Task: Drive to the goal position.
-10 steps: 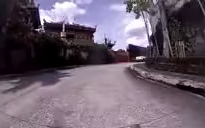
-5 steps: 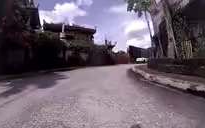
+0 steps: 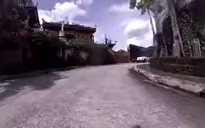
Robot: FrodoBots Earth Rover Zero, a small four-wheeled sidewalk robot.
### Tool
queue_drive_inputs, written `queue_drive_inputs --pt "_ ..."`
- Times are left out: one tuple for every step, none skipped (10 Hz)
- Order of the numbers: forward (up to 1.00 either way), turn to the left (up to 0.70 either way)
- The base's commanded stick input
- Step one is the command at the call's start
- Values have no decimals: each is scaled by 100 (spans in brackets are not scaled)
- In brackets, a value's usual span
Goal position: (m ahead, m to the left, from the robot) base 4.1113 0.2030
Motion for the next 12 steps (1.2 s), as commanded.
queue_drive_inputs --pt "70 0" --pt "70 0" --pt "70 0" --pt "70 0" --pt "70 0" --pt "70 0" --pt "70 0" --pt "70 0" --pt "70 0" --pt "70 0" --pt "70 0" --pt "70 0"
